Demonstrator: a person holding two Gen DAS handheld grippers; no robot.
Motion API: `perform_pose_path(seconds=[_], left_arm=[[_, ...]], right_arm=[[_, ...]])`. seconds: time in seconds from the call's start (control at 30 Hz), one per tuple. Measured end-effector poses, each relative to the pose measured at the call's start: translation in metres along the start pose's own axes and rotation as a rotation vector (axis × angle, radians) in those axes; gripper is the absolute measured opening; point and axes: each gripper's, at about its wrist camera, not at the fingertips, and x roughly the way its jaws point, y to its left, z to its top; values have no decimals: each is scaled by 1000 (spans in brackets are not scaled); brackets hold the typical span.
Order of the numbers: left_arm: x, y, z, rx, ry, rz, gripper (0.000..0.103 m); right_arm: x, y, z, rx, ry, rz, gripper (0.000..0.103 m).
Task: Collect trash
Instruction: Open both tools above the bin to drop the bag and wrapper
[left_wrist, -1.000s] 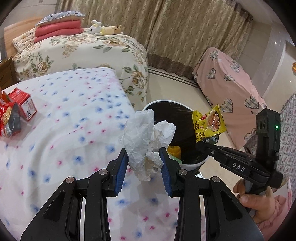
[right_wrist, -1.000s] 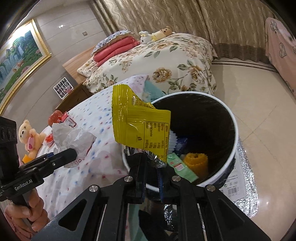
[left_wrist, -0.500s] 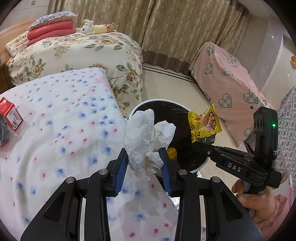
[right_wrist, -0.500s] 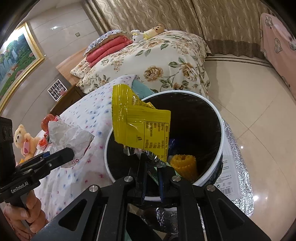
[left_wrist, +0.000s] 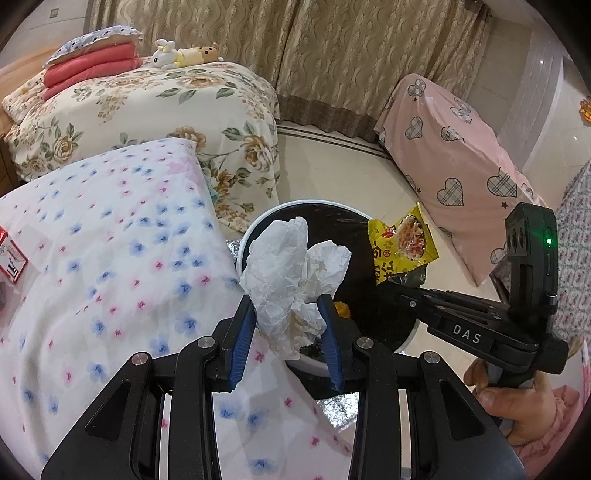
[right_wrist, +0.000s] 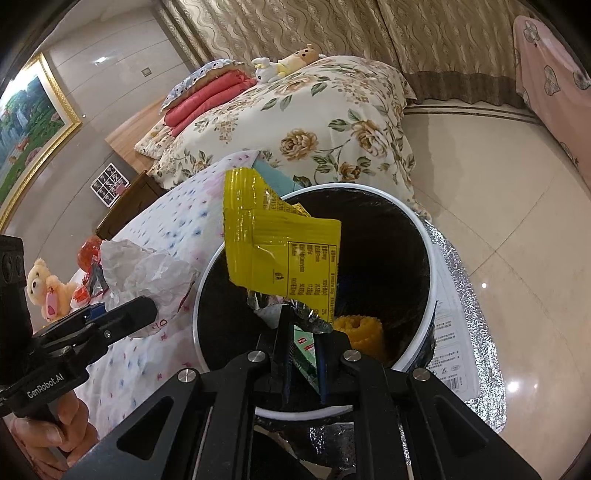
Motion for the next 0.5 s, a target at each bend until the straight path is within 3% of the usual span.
perform_pose_path(seconds=[0.2, 0.27, 0.33, 0.4, 0.5], left_arm=[[3, -2, 5, -2, 2, 4, 42], [3, -2, 5, -4, 4, 11, 56], [2, -1, 5, -4, -5, 16, 61], [1, 0, 4, -7, -6, 18, 63], [-3, 5, 0, -19, -9, 21, 63]], right_arm=[[4, -4, 6, 7, 15, -9, 15], [2, -5, 6, 10, 11, -14, 17], [0, -6, 7, 18, 5, -21, 28], [-2, -7, 9, 25, -2, -18, 46], [-6, -5, 8, 24, -10, -20, 46]])
